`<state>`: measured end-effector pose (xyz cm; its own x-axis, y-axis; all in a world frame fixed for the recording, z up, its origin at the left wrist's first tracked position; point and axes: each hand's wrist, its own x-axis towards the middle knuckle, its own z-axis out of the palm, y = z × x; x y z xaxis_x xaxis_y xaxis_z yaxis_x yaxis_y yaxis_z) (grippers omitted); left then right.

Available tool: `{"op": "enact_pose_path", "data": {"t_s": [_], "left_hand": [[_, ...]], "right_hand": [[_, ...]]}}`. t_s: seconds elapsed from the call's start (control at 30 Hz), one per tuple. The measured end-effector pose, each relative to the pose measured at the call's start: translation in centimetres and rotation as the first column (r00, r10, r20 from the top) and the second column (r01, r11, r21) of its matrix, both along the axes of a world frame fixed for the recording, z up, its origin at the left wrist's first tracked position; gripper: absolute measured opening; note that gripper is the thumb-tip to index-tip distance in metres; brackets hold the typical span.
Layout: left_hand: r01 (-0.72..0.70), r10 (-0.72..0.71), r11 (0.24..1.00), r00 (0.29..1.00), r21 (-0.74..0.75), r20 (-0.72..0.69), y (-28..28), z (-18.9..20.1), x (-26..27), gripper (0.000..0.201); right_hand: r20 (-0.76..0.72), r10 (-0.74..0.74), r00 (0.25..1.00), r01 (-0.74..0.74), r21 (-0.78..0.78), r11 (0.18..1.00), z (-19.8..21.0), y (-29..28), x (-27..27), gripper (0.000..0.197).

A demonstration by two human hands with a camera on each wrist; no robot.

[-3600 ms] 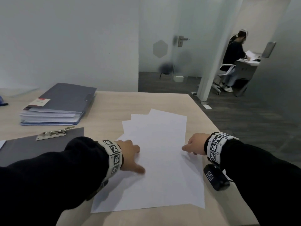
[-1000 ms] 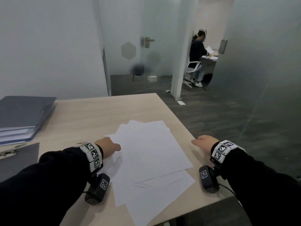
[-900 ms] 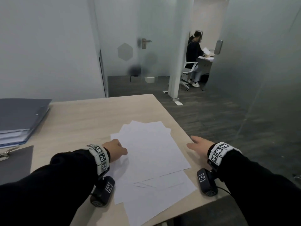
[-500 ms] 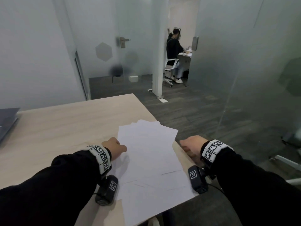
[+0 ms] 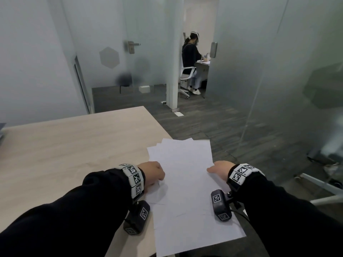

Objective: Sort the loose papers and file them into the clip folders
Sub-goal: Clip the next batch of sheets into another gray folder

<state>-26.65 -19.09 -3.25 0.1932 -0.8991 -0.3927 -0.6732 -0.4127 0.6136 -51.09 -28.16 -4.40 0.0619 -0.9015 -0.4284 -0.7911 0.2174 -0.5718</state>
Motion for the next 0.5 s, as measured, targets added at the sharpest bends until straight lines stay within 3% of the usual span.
{"op": "enact_pose_path", "data": {"t_s": [0.17, 0.3, 0.4, 0.5], "left_hand": [[-0.070, 0.064, 0.997, 0.985, -0.033, -0.160, 0.9, -0.4, 0.7, 0.013], [-0.227, 0.194, 0.973, 0.902, -0.042, -0.384, 2.3, -0.5, 1.9, 0.018], [-0.310, 0.248, 0.949, 0.841, -0.052, -0.481, 3.5, -0.8, 2.9, 0.024], [-0.420, 0.306, 0.902, 0.783, -0.098, -0.541, 4.6, -1.6, 5.2, 0.016]], "right_hand": [[0.131, 0.088, 0.987, -0.062, -0.191, 0.980, 0.7, -0.6, 0.6, 0.023], [0.218, 0.184, 0.959, -0.157, -0.136, 0.978, 1.8, 0.5, 2.3, 0.018], [0.165, 0.241, 0.956, -0.224, -0.113, 0.968, 1.7, 1.2, 3.4, 0.024], [0.282, 0.241, 0.929, -0.204, -0.156, 0.967, 1.6, 2.1, 4.9, 0.036]]}}
